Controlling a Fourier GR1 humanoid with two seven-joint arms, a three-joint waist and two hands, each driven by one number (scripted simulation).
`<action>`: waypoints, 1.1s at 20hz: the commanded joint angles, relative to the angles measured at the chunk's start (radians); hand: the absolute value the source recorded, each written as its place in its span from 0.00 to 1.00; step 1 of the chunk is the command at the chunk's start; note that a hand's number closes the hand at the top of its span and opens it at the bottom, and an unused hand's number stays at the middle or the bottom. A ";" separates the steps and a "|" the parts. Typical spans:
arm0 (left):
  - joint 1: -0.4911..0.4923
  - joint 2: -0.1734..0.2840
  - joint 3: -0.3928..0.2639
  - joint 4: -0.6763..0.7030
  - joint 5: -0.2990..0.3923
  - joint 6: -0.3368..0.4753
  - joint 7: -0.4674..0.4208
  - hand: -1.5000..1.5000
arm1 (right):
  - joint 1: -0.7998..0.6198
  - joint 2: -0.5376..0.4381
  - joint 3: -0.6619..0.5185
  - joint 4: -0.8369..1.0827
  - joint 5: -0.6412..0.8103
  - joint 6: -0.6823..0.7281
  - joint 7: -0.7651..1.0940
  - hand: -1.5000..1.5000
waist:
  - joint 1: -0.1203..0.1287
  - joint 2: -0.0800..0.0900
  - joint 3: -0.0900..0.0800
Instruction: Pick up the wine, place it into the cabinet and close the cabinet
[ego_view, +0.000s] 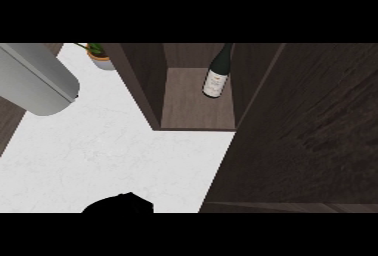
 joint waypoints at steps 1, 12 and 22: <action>0.085 0.094 0.070 -0.055 0.075 -0.101 -0.039 1.00 | -0.016 0.064 0.083 -0.060 -0.149 -0.012 0.087 1.00 | 0.007 -0.002 -0.002; 0.337 0.347 0.506 -0.052 0.356 -0.437 -0.177 1.00 | -0.184 0.191 0.374 0.116 0.063 -0.115 0.078 1.00 | 0.018 -0.004 -0.003; 0.443 0.466 0.728 0.022 0.509 -0.738 -0.165 1.00 | -0.499 0.193 0.443 0.613 0.124 -0.345 -0.168 1.00 | 0.046 0.001 -0.003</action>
